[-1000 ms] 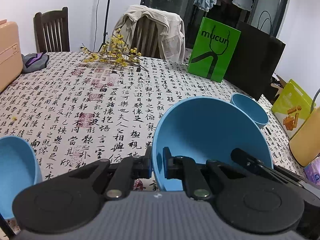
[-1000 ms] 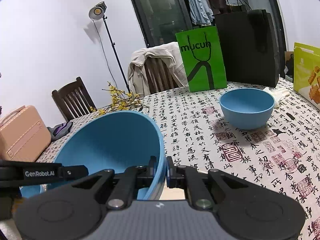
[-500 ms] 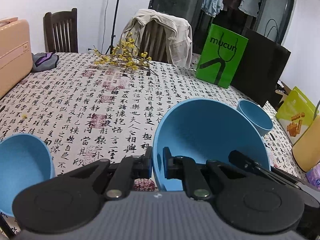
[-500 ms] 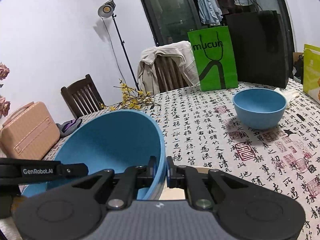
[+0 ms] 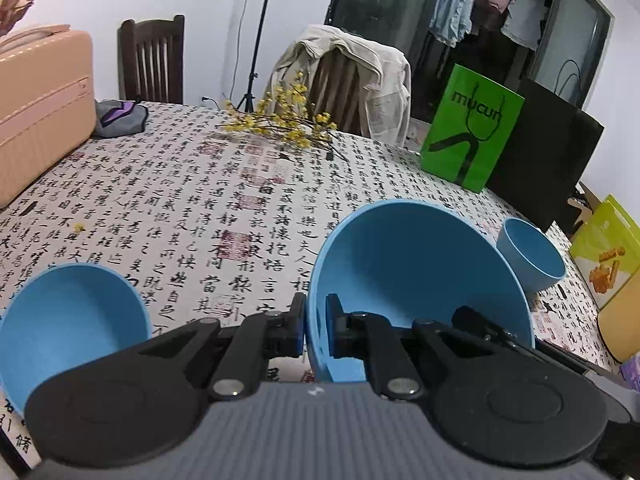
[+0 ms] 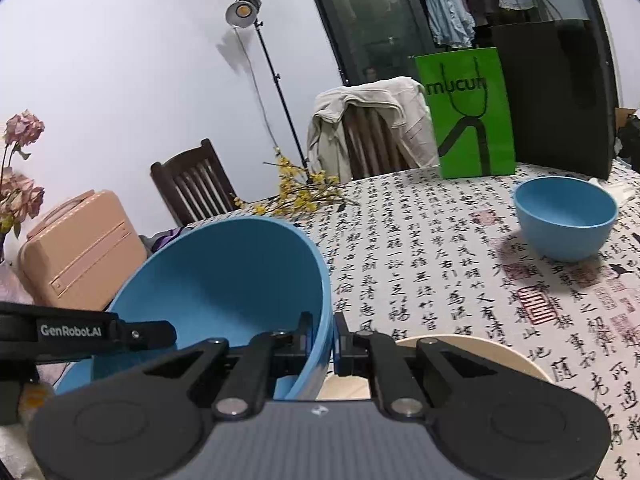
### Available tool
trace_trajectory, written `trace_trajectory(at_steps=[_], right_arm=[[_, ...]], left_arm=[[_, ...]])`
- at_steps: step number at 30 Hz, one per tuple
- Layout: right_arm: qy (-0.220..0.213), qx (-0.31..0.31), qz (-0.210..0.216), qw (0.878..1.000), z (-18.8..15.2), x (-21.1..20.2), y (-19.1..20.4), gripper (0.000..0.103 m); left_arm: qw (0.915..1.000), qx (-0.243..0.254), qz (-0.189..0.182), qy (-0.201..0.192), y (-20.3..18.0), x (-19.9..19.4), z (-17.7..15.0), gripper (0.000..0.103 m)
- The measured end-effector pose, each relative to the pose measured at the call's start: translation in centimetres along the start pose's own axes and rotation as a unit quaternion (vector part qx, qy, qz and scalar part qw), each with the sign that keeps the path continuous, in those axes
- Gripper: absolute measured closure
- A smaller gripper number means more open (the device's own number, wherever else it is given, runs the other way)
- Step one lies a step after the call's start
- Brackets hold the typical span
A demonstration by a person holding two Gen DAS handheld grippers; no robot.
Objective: Organize plates and bowls
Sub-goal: 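Lower the held blue bowl into the other blue bowl with both grippers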
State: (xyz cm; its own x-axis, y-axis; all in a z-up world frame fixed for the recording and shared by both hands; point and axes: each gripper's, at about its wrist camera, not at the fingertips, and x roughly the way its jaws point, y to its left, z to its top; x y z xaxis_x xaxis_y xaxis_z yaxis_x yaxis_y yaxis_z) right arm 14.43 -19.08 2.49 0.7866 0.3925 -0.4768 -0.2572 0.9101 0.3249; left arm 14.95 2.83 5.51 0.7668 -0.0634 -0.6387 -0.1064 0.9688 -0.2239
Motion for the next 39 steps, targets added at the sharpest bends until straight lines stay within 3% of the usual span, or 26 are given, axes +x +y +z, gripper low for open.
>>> trace_trajectory(at_steps=[19,39], right_arm=[[0.014,-0.034,0.07,0.997,0.4,1.9,4.5,0.094],[0.039,-0.081,0.151,0.985,-0.2,3.8,12.0,0.094]], left_arm=[[0.9972,-0.049,0.051,-0.025,4.2,-2.6,0.0,0.092],[0.9851,-0.114,0.116,-0.055,10.9,-6.9,-0.7,0.092]])
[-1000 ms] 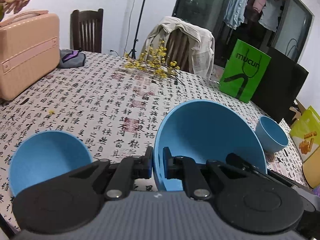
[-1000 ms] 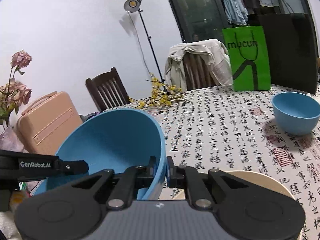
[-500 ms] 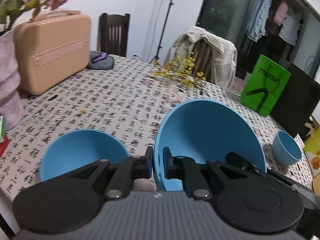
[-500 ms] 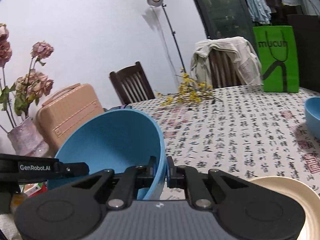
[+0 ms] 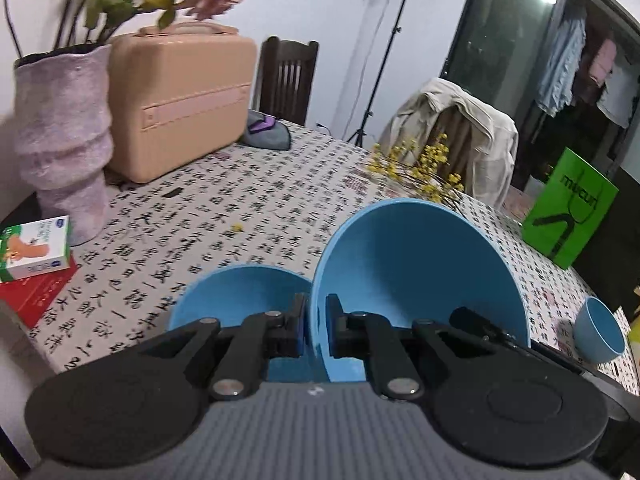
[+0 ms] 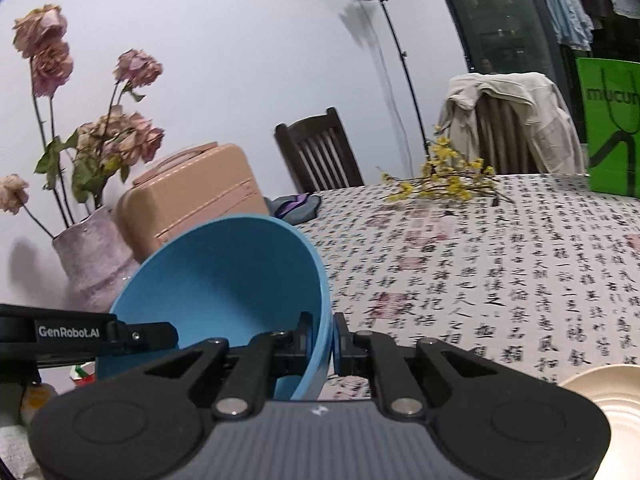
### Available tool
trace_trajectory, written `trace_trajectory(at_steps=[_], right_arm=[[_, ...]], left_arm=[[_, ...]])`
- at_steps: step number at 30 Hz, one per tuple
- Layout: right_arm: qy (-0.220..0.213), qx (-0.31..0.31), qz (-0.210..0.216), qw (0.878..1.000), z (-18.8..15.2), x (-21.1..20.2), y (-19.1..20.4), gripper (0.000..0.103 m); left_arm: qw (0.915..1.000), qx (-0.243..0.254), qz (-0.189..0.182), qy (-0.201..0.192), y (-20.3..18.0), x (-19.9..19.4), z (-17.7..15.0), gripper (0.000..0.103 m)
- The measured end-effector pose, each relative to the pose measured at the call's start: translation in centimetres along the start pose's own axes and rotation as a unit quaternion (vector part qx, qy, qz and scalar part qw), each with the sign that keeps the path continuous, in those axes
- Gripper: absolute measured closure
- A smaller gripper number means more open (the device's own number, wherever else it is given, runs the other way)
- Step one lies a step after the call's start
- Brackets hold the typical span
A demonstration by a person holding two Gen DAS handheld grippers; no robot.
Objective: Organize plates and bowls
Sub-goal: 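Lower the held blue bowl into the other blue bowl with both grippers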
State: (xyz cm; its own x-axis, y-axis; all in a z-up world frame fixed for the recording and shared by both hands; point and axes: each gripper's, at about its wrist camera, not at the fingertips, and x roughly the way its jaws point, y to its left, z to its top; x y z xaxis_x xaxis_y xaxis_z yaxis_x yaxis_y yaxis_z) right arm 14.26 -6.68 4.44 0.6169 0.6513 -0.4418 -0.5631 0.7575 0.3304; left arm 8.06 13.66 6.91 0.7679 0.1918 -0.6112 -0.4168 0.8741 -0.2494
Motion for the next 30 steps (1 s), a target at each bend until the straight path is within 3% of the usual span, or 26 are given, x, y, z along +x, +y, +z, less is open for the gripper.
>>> trace_trajectory(at_steps=[30], right_arm=[[0.037,-0.035,0.011,0.999,-0.3,5.7,5.8,0.094]], left_arm=[[0.9989,-0.042,0.019,0.007,7.0,1.2,1.0,0.092]])
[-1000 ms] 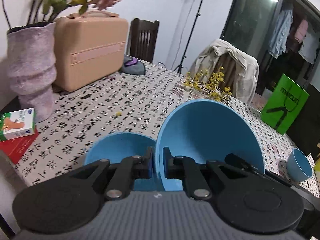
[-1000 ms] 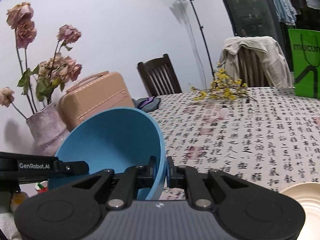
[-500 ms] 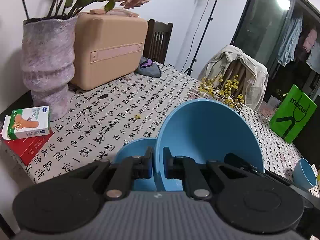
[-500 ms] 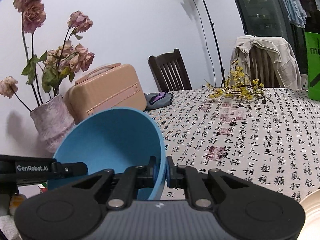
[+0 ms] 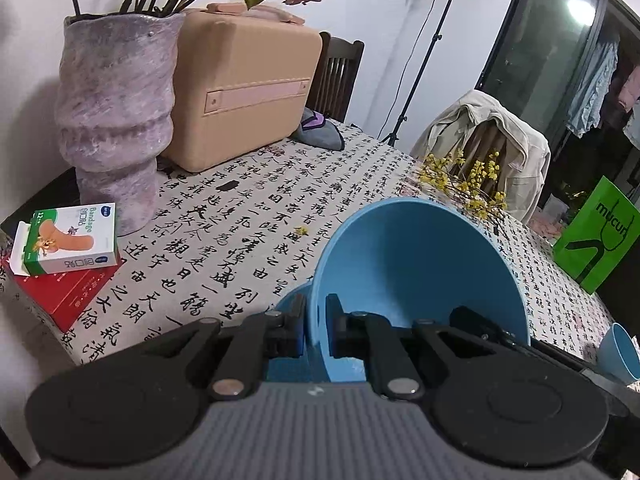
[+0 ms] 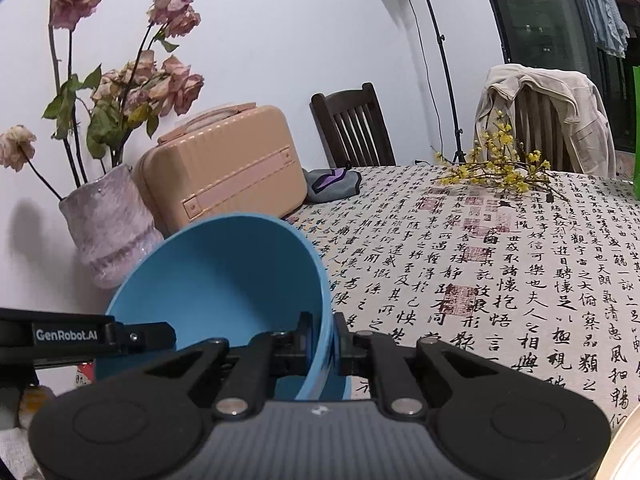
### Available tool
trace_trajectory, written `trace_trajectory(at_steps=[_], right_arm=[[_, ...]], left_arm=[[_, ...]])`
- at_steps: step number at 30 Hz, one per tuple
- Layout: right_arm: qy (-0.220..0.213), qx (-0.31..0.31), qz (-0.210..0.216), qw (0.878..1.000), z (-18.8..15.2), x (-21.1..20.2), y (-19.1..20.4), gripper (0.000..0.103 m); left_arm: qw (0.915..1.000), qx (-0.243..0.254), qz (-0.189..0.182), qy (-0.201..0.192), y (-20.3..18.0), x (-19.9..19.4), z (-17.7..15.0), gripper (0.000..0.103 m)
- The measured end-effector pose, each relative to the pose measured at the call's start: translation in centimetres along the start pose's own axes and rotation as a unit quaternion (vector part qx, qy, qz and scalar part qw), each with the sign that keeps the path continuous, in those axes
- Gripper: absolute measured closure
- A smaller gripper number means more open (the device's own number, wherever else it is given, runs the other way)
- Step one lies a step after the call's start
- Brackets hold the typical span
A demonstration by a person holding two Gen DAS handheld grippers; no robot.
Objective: Organize plates and bowls
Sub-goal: 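Lower the held blue bowl into the other blue bowl with both grippers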
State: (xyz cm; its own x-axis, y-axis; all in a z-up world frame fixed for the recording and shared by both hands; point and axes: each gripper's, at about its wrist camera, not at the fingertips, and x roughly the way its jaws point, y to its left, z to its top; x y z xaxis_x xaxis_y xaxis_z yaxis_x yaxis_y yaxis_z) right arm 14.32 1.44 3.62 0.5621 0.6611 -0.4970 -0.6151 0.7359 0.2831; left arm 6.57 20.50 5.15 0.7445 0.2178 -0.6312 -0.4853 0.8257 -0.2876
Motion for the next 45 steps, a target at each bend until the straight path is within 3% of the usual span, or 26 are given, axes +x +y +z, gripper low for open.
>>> trace_trajectory(at_steps=[27,45], right_arm=[[0.03,-0.007,-0.01,0.999,-1.0,2.9,0.0,0.094],[0.002,-0.084,-0.056,0.995,-2.2,3.1,1.5,0.093]], left_arm=[[0.9996,-0.013,0.004,0.026,1.6,2.5,-0.7,0.092],[0.9992,0.011,0.038,0.01,1.3,3.2,-1.2,0.092]])
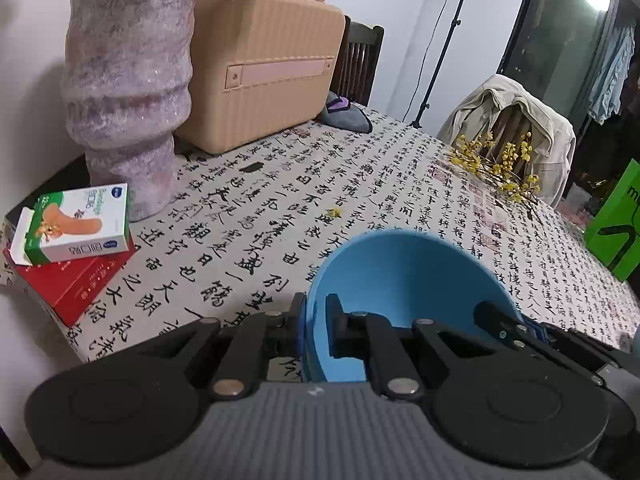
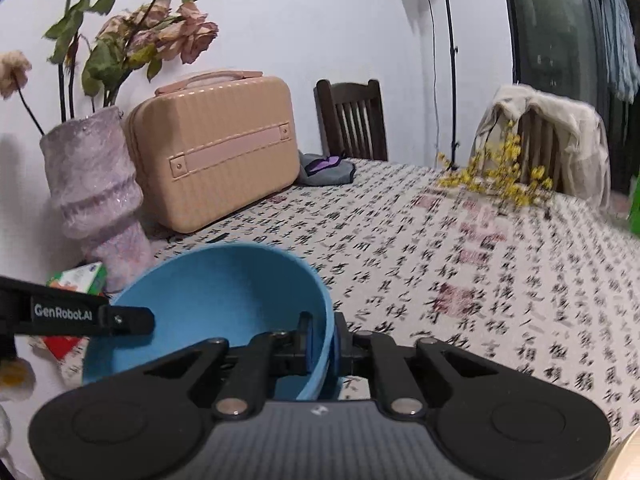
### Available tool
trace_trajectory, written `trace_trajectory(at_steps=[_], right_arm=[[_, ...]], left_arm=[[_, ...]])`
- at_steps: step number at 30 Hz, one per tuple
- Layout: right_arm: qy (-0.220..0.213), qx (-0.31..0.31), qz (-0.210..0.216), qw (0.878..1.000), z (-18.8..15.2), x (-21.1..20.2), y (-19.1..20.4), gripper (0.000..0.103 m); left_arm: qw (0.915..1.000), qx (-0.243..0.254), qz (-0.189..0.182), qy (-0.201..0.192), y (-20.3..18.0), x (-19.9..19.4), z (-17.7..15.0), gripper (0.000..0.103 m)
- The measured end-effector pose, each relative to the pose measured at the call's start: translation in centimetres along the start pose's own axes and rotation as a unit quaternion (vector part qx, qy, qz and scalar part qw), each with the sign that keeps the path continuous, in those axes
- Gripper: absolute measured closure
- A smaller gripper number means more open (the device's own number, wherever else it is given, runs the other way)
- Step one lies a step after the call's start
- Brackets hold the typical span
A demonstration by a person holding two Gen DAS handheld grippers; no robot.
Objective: Organize plates and bowls
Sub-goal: 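Lower the held blue bowl into the other blue bowl with both grippers, then open both grippers to release the stacked blue bowl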
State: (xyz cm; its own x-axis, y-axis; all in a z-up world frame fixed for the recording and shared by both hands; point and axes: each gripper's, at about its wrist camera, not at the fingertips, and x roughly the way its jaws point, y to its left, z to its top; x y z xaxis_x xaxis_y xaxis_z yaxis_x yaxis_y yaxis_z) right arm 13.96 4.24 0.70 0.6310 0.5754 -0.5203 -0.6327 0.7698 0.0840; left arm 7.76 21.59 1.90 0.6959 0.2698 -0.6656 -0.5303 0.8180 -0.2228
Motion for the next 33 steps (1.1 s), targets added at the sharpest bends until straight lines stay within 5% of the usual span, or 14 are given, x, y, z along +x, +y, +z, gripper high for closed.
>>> trace_trajectory(at_steps=[12,15,17,19,21,24,26,33], right_arm=[[-0.008,-0.021,-0.006,1.0,-0.6,0.3,0.1,0.091],[-0.013,-0.015,0.001,1.0,-0.7,0.0,-0.2,0.08],[-0.019,-0.008,0.001,1.0,-0.8,-0.3,-0.4,0.062],[-0.03,-0.001,0.004,1.0,-0.9,-0.9,-0.8,0.038],[-0.037,-0.001,0.009,0.999,-1.0,-1.6,-1.0,0.025],[-0.047,0.003,0.02,0.999,-1.4,-2.6,-1.4,0.002],[-0.057,0.007,0.022,0.998,-1.9,-3.7,-1.8,0.0],[-0.062,0.02,0.013,0.998,-3.8,-7.2,-4.1,0.0]], left_arm=[[0.9996,0.02,0.001,-0.02,-0.3,-0.3,-0.2,0.091],[0.9994,0.02,-0.005,-0.027,-0.1,-0.7,-0.2,0.09],[0.9992,0.019,-0.009,-0.033,0.1,-0.9,-0.2,0.082],[0.9988,0.016,-0.014,-0.045,0.4,-1.4,-0.3,0.055],[0.9978,0.018,-0.013,-0.063,0.6,-2.0,-0.6,0.045],[0.9961,0.014,-0.025,-0.083,1.0,-3.0,-0.9,0.014],[0.994,0.008,-0.033,-0.104,1.4,-3.9,-1.3,0.0],[0.9874,0.021,-0.046,-0.15,1.8,-6.8,-3.8,0.0]])
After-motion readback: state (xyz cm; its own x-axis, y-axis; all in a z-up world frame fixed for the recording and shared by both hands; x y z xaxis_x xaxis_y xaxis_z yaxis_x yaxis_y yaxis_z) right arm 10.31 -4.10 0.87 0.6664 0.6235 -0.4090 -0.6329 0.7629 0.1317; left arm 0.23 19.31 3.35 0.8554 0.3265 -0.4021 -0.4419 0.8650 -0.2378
